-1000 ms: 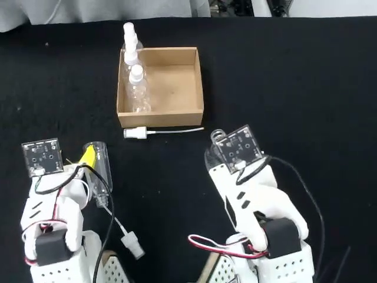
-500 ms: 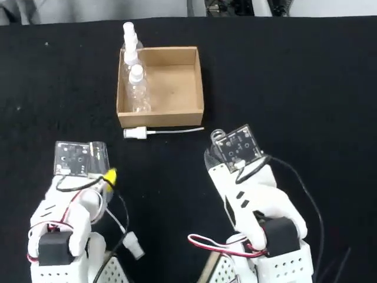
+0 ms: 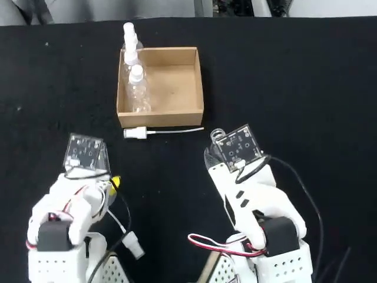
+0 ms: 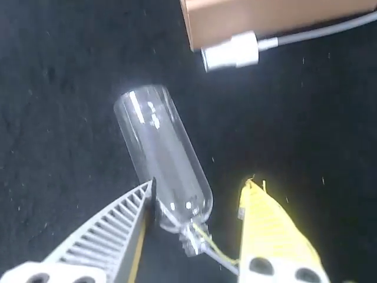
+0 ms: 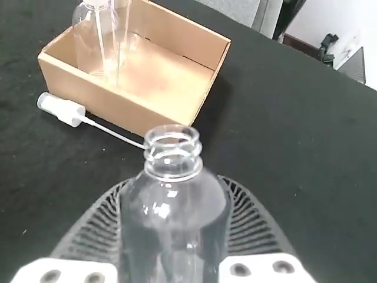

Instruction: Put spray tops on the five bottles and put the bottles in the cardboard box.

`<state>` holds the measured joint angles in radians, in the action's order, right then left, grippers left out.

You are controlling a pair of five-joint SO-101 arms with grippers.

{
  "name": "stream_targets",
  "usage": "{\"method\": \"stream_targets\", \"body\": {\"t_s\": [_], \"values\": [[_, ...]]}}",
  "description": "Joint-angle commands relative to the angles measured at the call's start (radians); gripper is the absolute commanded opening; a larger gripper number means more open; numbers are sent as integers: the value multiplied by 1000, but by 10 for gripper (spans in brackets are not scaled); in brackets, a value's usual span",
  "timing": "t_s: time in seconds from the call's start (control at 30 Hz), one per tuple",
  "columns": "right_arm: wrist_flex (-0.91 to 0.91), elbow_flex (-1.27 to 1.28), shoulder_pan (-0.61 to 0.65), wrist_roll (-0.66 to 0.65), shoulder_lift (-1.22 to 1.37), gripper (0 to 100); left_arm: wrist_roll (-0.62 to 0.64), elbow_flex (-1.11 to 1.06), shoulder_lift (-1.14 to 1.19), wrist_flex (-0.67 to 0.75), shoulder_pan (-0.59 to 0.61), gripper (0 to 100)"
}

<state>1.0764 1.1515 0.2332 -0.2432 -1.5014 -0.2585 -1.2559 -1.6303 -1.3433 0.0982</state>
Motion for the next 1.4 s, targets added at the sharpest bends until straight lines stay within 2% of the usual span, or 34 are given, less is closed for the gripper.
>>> {"method": "stream_targets", "body": {"t_s": [0.0,0.23,0.47,0.6,0.87,1.03,1.2,1.37], "values": [[-46,-1,-64,21,-10,53,-48,193,255,-31,-12,225],[-94,24,-115,43,-7,53,-287,371,517,-161,-12,228],[-98,30,-115,43,-7,53,-486,410,640,-209,-15,229],[-110,31,-123,41,-7,53,-589,378,671,-210,-70,229],[-167,47,-256,43,-7,53,-709,341,681,-212,-240,230],[-222,85,-269,44,-7,53,-825,282,681,-212,-262,319],[-233,91,-269,44,-7,53,-967,228,681,-212,-262,324],[-235,91,-269,44,-7,53,-1005,211,683,-210,-323,324]]}}
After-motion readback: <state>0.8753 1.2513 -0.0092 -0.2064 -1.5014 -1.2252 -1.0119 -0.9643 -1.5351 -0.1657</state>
